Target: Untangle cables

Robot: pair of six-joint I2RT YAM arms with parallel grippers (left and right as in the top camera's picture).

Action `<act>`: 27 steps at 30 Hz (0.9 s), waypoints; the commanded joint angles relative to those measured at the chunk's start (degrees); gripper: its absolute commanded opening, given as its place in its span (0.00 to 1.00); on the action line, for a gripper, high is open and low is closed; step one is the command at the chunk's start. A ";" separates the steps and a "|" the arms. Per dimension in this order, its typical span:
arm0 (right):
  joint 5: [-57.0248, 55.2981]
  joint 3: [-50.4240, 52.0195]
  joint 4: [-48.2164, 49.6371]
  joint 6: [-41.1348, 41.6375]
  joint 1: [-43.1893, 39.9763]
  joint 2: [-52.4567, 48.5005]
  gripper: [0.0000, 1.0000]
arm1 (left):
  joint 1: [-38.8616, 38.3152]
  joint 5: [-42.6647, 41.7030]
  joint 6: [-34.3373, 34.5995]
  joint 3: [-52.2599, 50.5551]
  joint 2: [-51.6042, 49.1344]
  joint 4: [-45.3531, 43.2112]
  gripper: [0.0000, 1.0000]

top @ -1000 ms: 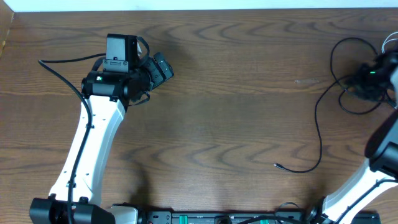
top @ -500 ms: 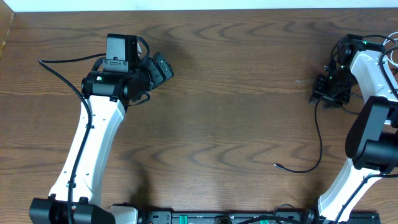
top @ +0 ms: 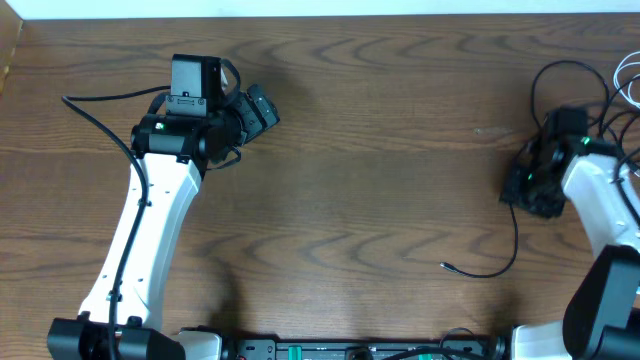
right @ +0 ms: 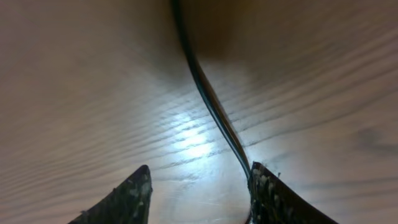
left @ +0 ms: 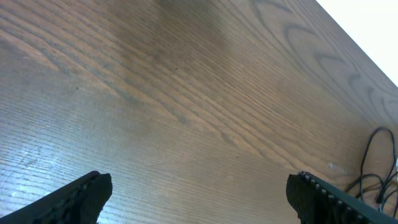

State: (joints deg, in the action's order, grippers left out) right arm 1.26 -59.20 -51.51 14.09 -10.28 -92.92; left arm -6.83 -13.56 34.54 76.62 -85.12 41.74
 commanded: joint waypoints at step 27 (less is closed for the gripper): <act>-7.17 19.37 16.76 7.28 0.20 -1.29 0.12 | 0.17 0.39 0.04 0.24 -0.50 0.02 0.95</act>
State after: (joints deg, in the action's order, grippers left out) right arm -3.99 -44.31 -35.83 18.57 -10.20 -91.70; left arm -6.83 -13.56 34.52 76.62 -85.12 41.76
